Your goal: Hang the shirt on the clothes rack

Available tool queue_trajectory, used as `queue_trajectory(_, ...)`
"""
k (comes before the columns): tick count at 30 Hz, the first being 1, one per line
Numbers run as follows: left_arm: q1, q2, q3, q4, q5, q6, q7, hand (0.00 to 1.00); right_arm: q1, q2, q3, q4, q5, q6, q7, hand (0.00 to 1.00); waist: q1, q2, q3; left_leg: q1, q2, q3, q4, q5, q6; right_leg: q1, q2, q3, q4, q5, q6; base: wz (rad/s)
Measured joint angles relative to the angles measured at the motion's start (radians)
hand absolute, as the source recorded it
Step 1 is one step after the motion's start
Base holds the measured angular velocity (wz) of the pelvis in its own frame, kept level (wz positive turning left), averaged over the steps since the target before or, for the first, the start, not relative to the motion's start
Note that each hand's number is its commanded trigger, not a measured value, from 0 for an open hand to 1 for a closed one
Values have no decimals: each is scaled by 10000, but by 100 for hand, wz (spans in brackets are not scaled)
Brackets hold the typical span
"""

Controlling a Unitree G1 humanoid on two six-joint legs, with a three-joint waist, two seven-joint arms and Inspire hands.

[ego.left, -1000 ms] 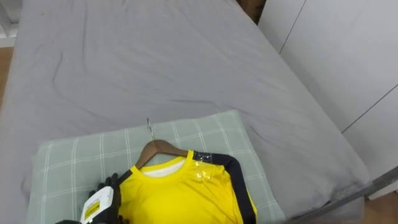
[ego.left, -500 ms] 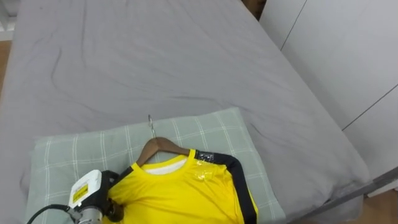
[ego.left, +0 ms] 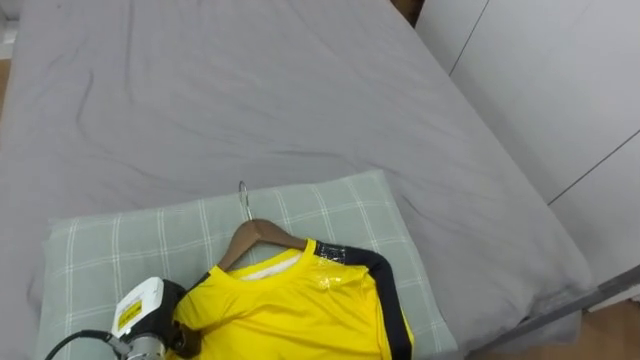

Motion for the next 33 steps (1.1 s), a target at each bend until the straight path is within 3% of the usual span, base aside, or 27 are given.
queue_trajectory(7,12,-24,3,-2,16,0,-99,100,13,-80,1,-185,-15,-1,6,0,21,153,-28,31,10,6,8,0,0,18,-8,-6,21,8,-10,0)
queue_trajectory(12,344,-148,14,-13,6,-62,-39,100,112,-148,0,-202,-17,-108,-103,0,15,361,-122,217,18,104,42,0,-1,189,-40,17,20,10,-11,-4)
queue_trajectory(16,398,-195,-9,-13,-27,-135,12,100,205,-152,1,-201,38,-216,-128,0,2,404,-106,251,24,113,40,0,-1,248,-32,-33,22,17,-16,4)
queue_trajectory(21,425,-345,-51,-60,-205,-202,61,100,213,-168,-5,-150,116,-315,-263,0,-17,644,-109,389,9,115,-207,-2,1,319,-2,-106,16,31,-11,6)
queue_trajectory(26,486,-389,-193,-607,-203,-265,91,100,191,-205,6,-14,132,-324,-304,0,15,767,-124,641,-77,114,-261,29,23,571,-15,-102,-56,25,-1,0)
queue_trajectory(33,980,-395,-205,-1841,-183,-746,374,100,215,-192,-27,108,99,-619,-297,0,71,806,-133,734,-92,50,-236,30,24,747,-93,-202,-178,27,2,2)
